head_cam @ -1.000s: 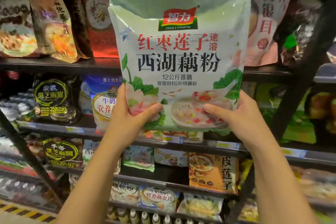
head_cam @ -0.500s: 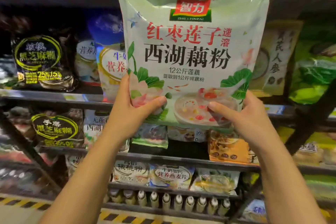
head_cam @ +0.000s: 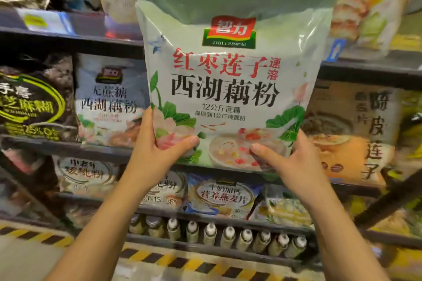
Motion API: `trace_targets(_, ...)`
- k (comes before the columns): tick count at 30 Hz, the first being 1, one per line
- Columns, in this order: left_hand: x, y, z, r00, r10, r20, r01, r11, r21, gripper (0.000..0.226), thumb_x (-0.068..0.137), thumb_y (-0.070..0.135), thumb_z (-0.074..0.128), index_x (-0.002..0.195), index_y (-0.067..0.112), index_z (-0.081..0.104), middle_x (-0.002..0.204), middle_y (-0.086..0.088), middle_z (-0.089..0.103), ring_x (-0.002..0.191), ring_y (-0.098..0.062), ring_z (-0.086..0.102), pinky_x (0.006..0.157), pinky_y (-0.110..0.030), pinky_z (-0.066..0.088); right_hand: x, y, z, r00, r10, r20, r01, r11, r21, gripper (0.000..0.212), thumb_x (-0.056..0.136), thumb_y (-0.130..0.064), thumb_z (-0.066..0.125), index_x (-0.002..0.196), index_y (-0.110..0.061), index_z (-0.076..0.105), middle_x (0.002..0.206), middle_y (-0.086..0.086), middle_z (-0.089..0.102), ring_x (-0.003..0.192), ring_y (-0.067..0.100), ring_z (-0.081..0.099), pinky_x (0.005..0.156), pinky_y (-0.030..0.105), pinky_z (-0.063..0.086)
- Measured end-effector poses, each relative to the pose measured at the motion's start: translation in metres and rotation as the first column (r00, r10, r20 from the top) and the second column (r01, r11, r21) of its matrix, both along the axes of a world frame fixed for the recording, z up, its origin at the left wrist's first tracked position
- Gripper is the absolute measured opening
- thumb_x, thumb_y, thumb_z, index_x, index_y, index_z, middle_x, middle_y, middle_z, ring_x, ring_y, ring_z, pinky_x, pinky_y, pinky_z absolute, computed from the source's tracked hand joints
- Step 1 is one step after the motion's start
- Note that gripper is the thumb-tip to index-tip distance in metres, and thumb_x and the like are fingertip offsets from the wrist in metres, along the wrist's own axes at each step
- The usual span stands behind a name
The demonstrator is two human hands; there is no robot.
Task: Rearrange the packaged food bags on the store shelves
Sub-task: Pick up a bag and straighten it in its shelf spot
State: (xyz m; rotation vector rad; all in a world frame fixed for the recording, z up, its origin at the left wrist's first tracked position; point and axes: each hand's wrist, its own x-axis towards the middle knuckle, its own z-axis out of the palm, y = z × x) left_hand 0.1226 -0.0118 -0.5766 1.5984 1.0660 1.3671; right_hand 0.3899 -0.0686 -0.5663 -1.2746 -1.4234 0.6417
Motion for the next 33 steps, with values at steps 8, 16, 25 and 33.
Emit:
trace_targets(8, -0.019, 0.042, -0.089, 0.999, 0.018, -0.048, -0.015, 0.998, 0.056, 0.106, 0.075, 0.047, 0.089, 0.158, 0.028, 0.025, 0.142, 0.023, 0.056, 0.122, 0.005, 0.060, 0.099, -0.012, 0.049, -0.015, 0.040, -0.076, 0.999, -0.010, 0.050, 0.005, 0.996, 0.089, 0.050, 0.083, -0.030, 0.085, 0.126, -0.039, 0.062, 0.121, -0.032, 0.071, 0.112, -0.012, 0.065, 0.088, 0.002, 0.047)
trace_targets(16, -0.021, 0.081, -0.107, 0.997, 0.044, -0.058, -0.037, 0.993, 0.113, 0.113, 0.075, 0.059, 0.084, 0.161, 0.035, 0.014, 0.152, 0.021, 0.045, 0.128, 0.010, 0.049, 0.104, -0.009, 0.037, -0.019, 0.078, -0.099, 0.998, -0.057, 0.021, 0.052, 0.981, 0.188, 0.058, 0.086, -0.018, 0.085, 0.137, -0.025, 0.059, 0.126, -0.017, 0.073, 0.117, -0.005, 0.066, 0.092, 0.005, 0.048)
trace_targets(25, -0.032, 0.106, -0.116, 0.992, 0.083, -0.099, -0.067, 0.986, 0.151, 0.081, 0.076, 0.055, 0.085, 0.130, 0.073, 0.027, 0.139, 0.035, 0.048, 0.125, 0.017, 0.047, 0.102, -0.018, 0.037, -0.036, 0.112, -0.121, 0.994, -0.101, -0.041, 0.104, 0.992, 0.073, 0.056, 0.085, -0.015, 0.086, 0.135, -0.019, 0.060, 0.124, -0.012, 0.073, 0.112, -0.006, 0.067, 0.092, 0.010, 0.053)
trace_targets(33, -0.030, 0.129, -0.139, 0.979, 0.096, -0.182, -0.091, 0.995, 0.037, 0.073, 0.074, 0.044, 0.088, 0.133, 0.038, 0.046, 0.125, 0.025, 0.059, 0.112, 0.005, 0.057, 0.097, -0.028, 0.047, -0.041, 0.126, -0.137, 0.993, -0.113, 0.036, 0.114, 0.993, -0.005, 0.054, 0.088, -0.013, 0.083, 0.137, -0.019, 0.060, 0.126, -0.009, 0.072, 0.116, 0.002, 0.066, 0.087, 0.008, 0.050)
